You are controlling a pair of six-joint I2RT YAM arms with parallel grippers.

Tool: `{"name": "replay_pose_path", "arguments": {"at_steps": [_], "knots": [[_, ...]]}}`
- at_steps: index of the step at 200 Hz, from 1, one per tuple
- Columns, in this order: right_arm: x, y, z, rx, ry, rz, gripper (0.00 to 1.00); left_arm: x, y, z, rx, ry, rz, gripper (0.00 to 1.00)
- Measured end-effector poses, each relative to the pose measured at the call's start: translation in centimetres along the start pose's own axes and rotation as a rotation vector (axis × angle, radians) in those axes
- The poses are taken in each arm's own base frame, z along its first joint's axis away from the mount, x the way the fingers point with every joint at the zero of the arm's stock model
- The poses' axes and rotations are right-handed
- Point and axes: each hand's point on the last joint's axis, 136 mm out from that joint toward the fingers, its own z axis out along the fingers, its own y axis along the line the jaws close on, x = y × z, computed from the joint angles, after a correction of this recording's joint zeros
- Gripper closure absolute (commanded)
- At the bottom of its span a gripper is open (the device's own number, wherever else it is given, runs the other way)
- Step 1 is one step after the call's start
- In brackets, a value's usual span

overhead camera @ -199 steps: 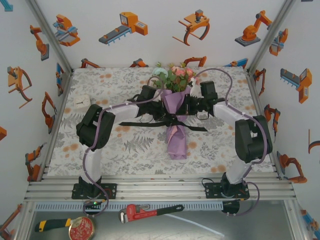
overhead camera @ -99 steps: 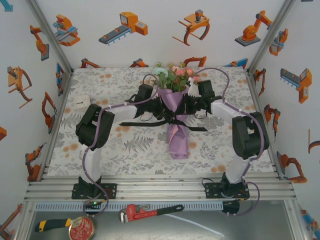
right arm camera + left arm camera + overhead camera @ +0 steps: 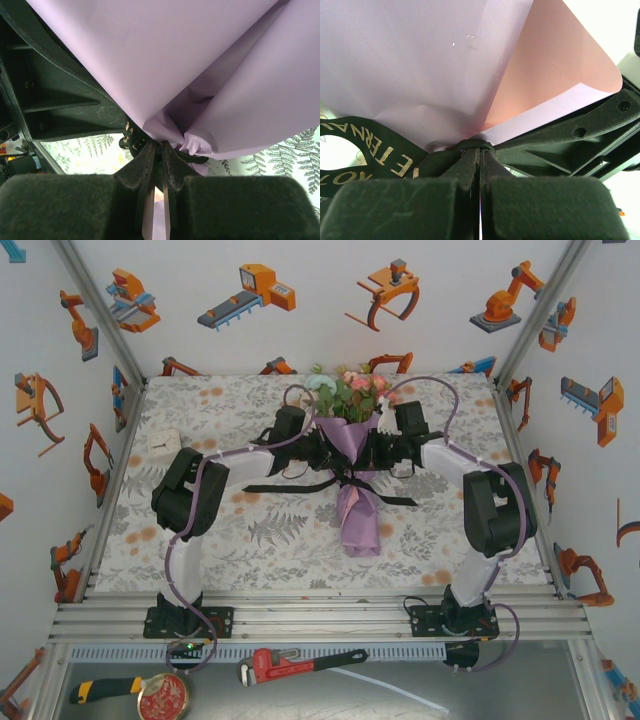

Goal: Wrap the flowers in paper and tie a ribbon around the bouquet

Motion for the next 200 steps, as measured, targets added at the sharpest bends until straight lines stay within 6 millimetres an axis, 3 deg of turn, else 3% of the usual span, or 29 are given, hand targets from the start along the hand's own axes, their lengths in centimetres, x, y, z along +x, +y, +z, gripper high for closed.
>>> {"name": "replay_pose_path", "arguments": {"at_steps": [72, 98, 166, 200], "knots": [[-0.4, -0.9, 1.5, -0.005, -0.002, 0.064, 0.87, -0.3, 0.8, 0.1, -0.009, 0.000, -0.011, 1.00], [-0.4, -0.9, 1.9, -0.022, 0.000, 0.078, 0.81, -0.5, 0.8, 0.0, -0.004, -0.004, -0.010, 1.00], [-0.5, 0.7, 2.5, -0.155, 0.004, 0.090, 0.81, -1.4, 1.2, -0.4, 0.003, -0.017, -0.016, 1.00], [0.9, 2.1, 2.3, -0.250, 0.025, 0.080, 0.83, -1.4, 1.8, -0.5, -0.005, -0.018, -0.024, 1.00]]}}
